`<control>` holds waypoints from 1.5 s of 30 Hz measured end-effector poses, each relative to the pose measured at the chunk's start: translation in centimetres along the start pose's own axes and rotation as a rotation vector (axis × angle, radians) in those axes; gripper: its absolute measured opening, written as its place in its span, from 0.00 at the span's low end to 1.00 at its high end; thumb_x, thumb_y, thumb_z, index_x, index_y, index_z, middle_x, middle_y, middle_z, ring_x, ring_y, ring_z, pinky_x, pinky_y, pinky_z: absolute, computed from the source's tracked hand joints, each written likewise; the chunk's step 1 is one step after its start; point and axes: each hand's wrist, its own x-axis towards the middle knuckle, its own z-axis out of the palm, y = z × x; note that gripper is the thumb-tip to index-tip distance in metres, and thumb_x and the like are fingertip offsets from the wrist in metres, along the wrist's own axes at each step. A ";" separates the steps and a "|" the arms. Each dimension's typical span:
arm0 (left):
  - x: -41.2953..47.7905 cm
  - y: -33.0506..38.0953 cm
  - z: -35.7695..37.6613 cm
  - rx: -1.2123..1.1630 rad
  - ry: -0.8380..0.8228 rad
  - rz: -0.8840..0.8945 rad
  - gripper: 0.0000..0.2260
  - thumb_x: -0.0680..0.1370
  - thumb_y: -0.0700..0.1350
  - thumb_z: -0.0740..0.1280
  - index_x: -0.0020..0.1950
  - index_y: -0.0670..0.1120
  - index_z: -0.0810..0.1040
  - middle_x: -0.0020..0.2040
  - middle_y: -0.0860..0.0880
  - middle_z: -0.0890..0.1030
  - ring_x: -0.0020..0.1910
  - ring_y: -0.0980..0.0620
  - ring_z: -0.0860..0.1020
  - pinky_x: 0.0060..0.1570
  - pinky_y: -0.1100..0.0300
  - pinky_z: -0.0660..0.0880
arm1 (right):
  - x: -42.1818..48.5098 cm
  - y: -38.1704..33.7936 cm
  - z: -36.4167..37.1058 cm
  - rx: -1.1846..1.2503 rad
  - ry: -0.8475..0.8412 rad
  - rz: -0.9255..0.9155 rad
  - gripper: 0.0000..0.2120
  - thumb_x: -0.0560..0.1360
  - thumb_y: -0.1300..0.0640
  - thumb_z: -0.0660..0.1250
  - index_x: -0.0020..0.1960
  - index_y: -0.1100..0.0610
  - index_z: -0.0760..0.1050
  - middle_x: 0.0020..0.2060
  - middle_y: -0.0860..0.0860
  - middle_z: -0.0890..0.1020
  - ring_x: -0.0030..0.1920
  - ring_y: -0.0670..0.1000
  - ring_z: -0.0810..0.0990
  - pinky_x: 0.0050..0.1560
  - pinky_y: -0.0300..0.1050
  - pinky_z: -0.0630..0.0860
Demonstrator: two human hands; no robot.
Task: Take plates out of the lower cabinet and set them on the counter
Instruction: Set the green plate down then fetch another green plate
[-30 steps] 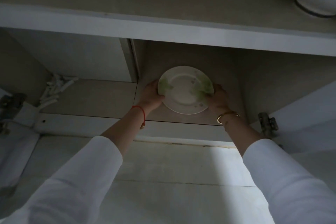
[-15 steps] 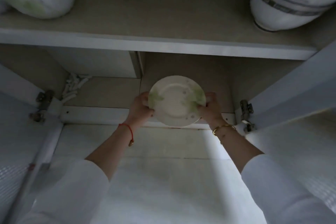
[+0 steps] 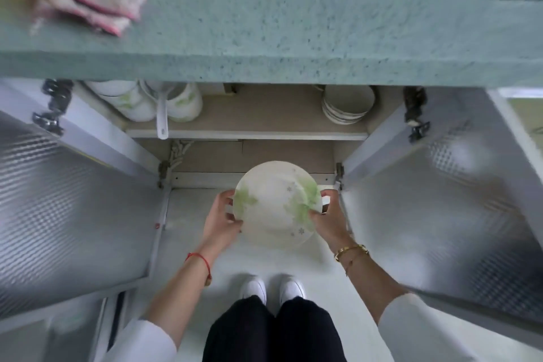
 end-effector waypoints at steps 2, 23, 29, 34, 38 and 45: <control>-4.5 3.4 -1.4 -0.052 -0.014 0.039 0.27 0.70 0.27 0.68 0.62 0.52 0.71 0.57 0.50 0.75 0.38 0.52 0.77 0.33 0.56 0.79 | -4.0 -3.1 -2.9 0.006 0.000 -0.003 0.16 0.71 0.59 0.70 0.53 0.48 0.68 0.35 0.48 0.78 0.35 0.50 0.79 0.35 0.44 0.77; -31.1 35.4 -4.4 0.171 -0.482 0.513 0.27 0.73 0.36 0.71 0.67 0.57 0.71 0.60 0.59 0.77 0.52 0.55 0.81 0.48 0.66 0.76 | -36.2 -17.4 -30.1 0.589 0.378 -0.022 0.20 0.73 0.69 0.65 0.60 0.52 0.70 0.40 0.54 0.75 0.36 0.51 0.76 0.31 0.37 0.73; -35.7 38.9 5.5 0.258 -0.733 0.549 0.29 0.73 0.34 0.70 0.70 0.55 0.70 0.62 0.56 0.78 0.56 0.54 0.80 0.54 0.59 0.79 | -41.7 -12.7 -37.5 0.698 0.660 0.035 0.17 0.73 0.67 0.66 0.58 0.52 0.69 0.43 0.54 0.77 0.38 0.51 0.77 0.34 0.37 0.73; -40.4 40.7 16.3 0.353 -0.844 0.585 0.30 0.73 0.35 0.69 0.72 0.55 0.69 0.62 0.54 0.77 0.55 0.53 0.81 0.55 0.52 0.81 | -44.1 -6.7 -45.0 0.667 0.881 0.099 0.17 0.70 0.67 0.66 0.55 0.54 0.70 0.43 0.52 0.78 0.37 0.50 0.75 0.30 0.34 0.72; -45.0 41.9 25.3 0.374 -0.897 0.645 0.29 0.73 0.34 0.68 0.72 0.53 0.71 0.61 0.52 0.77 0.52 0.51 0.81 0.51 0.47 0.82 | -45.6 -1.6 -52.3 0.606 0.986 0.137 0.16 0.69 0.65 0.68 0.53 0.52 0.71 0.41 0.48 0.77 0.34 0.47 0.72 0.34 0.39 0.71; -51.1 44.8 37.9 0.332 -0.957 0.677 0.29 0.71 0.33 0.67 0.69 0.52 0.74 0.59 0.53 0.79 0.48 0.49 0.81 0.50 0.44 0.82 | -46.5 4.1 -63.8 0.550 1.101 0.141 0.15 0.69 0.65 0.68 0.53 0.55 0.71 0.39 0.48 0.77 0.34 0.48 0.71 0.31 0.34 0.69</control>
